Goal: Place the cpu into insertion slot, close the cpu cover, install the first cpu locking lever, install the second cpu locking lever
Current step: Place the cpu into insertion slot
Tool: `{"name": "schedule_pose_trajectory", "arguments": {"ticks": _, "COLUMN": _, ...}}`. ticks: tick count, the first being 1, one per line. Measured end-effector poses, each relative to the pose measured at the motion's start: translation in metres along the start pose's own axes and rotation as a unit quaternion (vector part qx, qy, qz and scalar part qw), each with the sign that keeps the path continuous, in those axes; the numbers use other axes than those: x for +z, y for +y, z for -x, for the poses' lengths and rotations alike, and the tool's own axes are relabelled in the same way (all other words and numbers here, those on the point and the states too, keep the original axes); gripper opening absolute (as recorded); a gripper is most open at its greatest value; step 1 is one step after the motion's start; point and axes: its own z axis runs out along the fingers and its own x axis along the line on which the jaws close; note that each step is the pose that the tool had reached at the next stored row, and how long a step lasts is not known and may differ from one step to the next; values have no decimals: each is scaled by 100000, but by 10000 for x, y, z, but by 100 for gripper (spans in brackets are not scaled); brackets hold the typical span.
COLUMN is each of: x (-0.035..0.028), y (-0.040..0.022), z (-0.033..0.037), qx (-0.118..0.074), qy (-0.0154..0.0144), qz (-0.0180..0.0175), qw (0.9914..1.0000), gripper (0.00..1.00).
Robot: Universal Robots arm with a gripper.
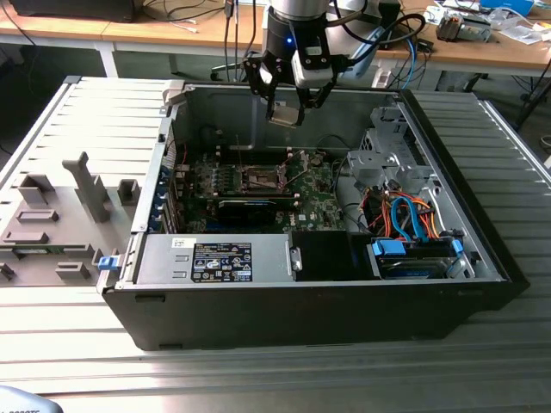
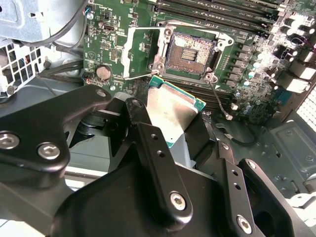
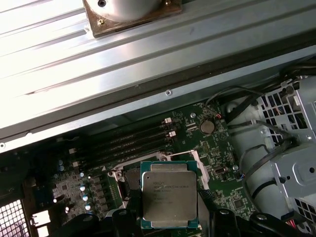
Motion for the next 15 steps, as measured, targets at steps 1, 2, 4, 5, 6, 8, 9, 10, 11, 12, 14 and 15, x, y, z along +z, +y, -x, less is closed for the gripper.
{"name": "schedule_pose_trajectory", "arguments": {"ticks": 1, "x": 0, "y": 0, "z": 0, "qx": 83, "qy": -7, "qz": 4, "qw": 100000, "gripper": 54}}
{"name": "schedule_pose_trajectory", "arguments": {"ticks": 2, "x": 1, "y": 0, "z": 0, "qx": 142, "qy": -11, "qz": 5, "qw": 100000, "gripper": 54}}
{"name": "schedule_pose_trajectory", "arguments": {"ticks": 4, "x": 1, "y": 0, "z": 0, "qx": 286, "qy": -25, "qz": 9, "qw": 100000, "gripper": 54}}
{"name": "schedule_pose_trajectory", "arguments": {"ticks": 5, "x": 1, "y": 0, "z": 0, "qx": 333, "qy": -28, "qz": 7, "qw": 99999, "gripper": 54}}
{"name": "schedule_pose_trajectory", "arguments": {"ticks": 6, "x": 2, "y": 0, "z": 0, "qx": 380, "qy": -33, "qz": 10, "qw": 99999, "gripper": 54}}
{"name": "schedule_pose_trajectory", "arguments": {"ticks": 8, "x": 2, "y": 0, "z": 0, "qx": 496, "qy": -42, "qz": 11, "qw": 99999, "gripper": 54}}
{"name": "schedule_pose_trajectory", "arguments": {"ticks": 9, "x": 2, "y": 0, "z": 0, "qx": 545, "qy": -47, "qz": 14, "qw": 99999, "gripper": 54}}
{"name": "schedule_pose_trajectory", "arguments": {"ticks": 10, "x": 3, "y": 0, "z": 0, "qx": 643, "qy": -54, "qz": 15, "qw": 99998, "gripper": 54}}
{"name": "schedule_pose_trajectory", "arguments": {"ticks": 11, "x": 3, "y": 0, "z": 0, "qx": 696, "qy": -63, "qz": 14, "qw": 99998, "gripper": 54}}
{"name": "schedule_pose_trajectory", "arguments": {"ticks": 12, "x": 3, "y": 0, "z": 0, "qx": 746, "qy": -63, "qz": 16, "qw": 99997, "gripper": 54}}
{"name": "schedule_pose_trajectory", "arguments": {"ticks": 14, "x": 4, "y": 0, "z": 0, "qx": 900, "qy": -78, "qz": 20, "qw": 99996, "gripper": 54}}
{"name": "schedule_pose_trajectory", "arguments": {"ticks": 15, "x": 4, "y": 0, "z": 0, "qx": 949, "qy": -82, "qz": 21, "qw": 99995, "gripper": 54}}
